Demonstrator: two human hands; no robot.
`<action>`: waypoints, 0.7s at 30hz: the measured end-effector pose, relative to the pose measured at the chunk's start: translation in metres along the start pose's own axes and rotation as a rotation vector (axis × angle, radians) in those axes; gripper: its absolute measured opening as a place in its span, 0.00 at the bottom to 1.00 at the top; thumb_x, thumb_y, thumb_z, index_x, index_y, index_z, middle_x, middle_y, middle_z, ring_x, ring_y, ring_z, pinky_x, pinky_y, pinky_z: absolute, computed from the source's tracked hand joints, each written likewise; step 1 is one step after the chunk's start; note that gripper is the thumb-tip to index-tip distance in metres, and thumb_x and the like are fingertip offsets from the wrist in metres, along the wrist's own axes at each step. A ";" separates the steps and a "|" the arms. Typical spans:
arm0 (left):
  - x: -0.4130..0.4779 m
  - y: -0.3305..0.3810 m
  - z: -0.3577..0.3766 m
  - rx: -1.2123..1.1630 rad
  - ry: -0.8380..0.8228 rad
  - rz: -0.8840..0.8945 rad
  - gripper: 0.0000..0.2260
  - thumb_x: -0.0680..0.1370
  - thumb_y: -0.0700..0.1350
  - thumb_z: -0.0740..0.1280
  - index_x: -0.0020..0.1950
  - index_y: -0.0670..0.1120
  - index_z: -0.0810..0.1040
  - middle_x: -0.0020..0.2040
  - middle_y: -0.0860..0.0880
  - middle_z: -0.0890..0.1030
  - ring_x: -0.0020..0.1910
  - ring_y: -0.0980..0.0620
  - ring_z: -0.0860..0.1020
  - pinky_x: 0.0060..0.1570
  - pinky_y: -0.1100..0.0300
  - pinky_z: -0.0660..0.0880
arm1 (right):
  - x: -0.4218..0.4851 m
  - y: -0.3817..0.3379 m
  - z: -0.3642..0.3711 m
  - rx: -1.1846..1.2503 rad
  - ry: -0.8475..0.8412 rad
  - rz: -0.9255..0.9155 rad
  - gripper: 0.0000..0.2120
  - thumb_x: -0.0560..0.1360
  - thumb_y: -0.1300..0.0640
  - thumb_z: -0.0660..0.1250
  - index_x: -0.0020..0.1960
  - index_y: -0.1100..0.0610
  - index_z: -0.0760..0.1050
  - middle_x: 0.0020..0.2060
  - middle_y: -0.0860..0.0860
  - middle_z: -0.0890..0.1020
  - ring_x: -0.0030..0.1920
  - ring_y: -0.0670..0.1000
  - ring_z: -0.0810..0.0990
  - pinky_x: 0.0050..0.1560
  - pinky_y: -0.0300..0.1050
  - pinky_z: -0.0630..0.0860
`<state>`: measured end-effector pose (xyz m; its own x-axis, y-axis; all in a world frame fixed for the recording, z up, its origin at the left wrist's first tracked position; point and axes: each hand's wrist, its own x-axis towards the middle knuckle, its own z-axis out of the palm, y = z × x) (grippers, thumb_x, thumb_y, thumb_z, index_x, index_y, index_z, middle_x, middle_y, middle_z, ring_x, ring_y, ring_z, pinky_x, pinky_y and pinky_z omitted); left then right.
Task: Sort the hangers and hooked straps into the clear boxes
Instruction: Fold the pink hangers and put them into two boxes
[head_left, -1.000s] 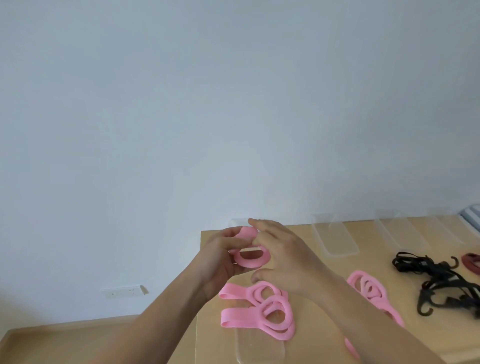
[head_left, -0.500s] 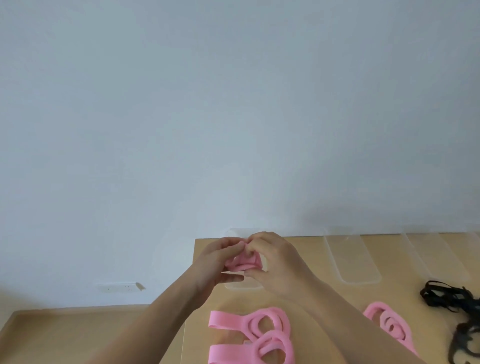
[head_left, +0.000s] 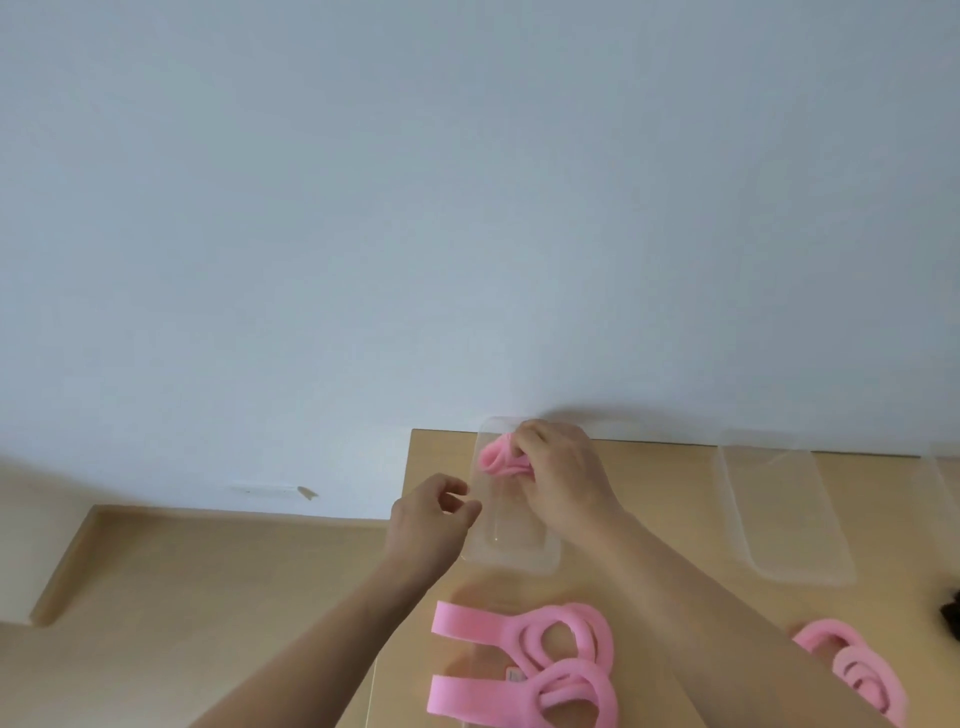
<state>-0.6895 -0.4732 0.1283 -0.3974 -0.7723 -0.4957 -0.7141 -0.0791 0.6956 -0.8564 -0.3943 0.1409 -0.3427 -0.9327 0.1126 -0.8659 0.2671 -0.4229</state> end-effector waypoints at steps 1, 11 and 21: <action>0.001 0.000 0.001 -0.001 -0.004 0.000 0.05 0.78 0.46 0.71 0.52 0.53 0.81 0.42 0.54 0.84 0.45 0.53 0.83 0.44 0.55 0.79 | 0.001 0.002 0.001 -0.034 -0.012 0.001 0.12 0.63 0.71 0.72 0.39 0.56 0.75 0.39 0.50 0.82 0.43 0.58 0.79 0.48 0.49 0.74; 0.004 0.000 0.002 -0.061 -0.024 0.021 0.05 0.76 0.39 0.72 0.46 0.50 0.82 0.33 0.51 0.83 0.32 0.51 0.85 0.45 0.46 0.83 | -0.001 0.004 0.016 0.006 -0.068 0.072 0.11 0.67 0.71 0.70 0.43 0.56 0.80 0.46 0.51 0.81 0.50 0.56 0.78 0.49 0.45 0.76; -0.006 0.000 -0.004 0.067 -0.001 0.125 0.08 0.77 0.46 0.74 0.55 0.51 0.82 0.48 0.57 0.83 0.46 0.53 0.83 0.54 0.52 0.80 | -0.016 0.001 0.007 -0.078 -0.121 0.028 0.07 0.77 0.57 0.66 0.52 0.50 0.80 0.61 0.47 0.77 0.66 0.54 0.70 0.67 0.42 0.68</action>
<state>-0.6851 -0.4711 0.1336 -0.4860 -0.7729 -0.4078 -0.6957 0.0597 0.7159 -0.8490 -0.3812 0.1327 -0.3246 -0.9458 -0.0098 -0.8840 0.3070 -0.3524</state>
